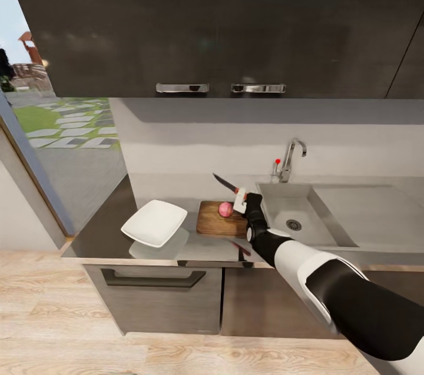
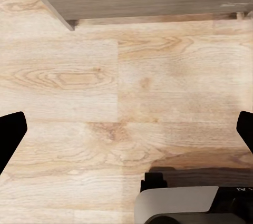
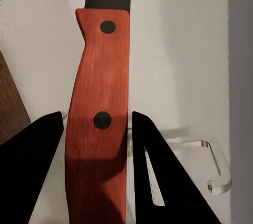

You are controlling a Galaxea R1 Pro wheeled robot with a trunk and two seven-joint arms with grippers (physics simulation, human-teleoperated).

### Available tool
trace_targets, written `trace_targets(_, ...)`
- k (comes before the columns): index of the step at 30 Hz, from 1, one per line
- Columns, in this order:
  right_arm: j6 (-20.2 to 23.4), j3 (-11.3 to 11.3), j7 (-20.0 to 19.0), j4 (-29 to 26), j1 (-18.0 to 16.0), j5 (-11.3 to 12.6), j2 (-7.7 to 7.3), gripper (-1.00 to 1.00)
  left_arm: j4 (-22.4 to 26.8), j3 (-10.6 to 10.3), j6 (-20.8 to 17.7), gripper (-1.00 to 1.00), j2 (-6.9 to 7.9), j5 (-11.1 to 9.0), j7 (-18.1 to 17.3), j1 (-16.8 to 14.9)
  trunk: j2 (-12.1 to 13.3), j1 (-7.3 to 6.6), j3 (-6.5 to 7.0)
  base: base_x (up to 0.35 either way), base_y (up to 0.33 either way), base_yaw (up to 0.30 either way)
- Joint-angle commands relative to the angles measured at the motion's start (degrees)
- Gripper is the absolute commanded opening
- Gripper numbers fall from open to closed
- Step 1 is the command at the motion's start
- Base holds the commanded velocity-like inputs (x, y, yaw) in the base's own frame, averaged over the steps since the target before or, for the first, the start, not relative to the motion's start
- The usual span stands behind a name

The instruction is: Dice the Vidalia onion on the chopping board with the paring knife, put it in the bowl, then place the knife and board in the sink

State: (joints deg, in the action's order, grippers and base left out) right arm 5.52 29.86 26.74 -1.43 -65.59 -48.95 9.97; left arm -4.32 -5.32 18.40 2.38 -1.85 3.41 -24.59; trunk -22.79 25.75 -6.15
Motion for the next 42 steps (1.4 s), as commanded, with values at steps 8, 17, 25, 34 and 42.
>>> trace_targets(8,0.55,0.02,0.16,0.02,0.75,-0.62,0.03,-1.00,-0.32,-0.48,0.41,1.00,0.08,-0.18,0.19,-0.11,-0.13,0.04,-0.13,0.000,0.000,0.000)
trace_targets(17,0.55,0.02,0.15,0.02,0.82,-0.62,0.03,-1.00,-0.33,-0.48,0.41,1.00,0.08,-0.18,0.19,-0.11,-0.13,0.04,-0.13,0.000,0.000,0.000)
trace_targets(25,0.55,0.02,0.15,0.02,1.67,-0.67,0.03,-1.00,-0.33,-0.48,0.41,1.00,0.08,-0.18,0.19,-0.11,-0.13,0.04,-0.13,0.000,0.000,0.000)
trace_targets(34,0.63,0.02,0.15,0.02,2.83,-0.85,0.03,-1.00,-0.33,-0.48,0.41,1.00,0.08,-0.18,0.19,-0.11,-0.13,0.04,-0.13,0.000,0.000,0.000)
trace_targets(42,0.63,0.02,0.24,0.02,2.84,-0.97,0.03,-1.00,-0.33,-0.48,0.41,1.00,0.08,-0.18,0.19,-0.11,-0.13,0.04,-0.13,0.000,0.000,0.000)
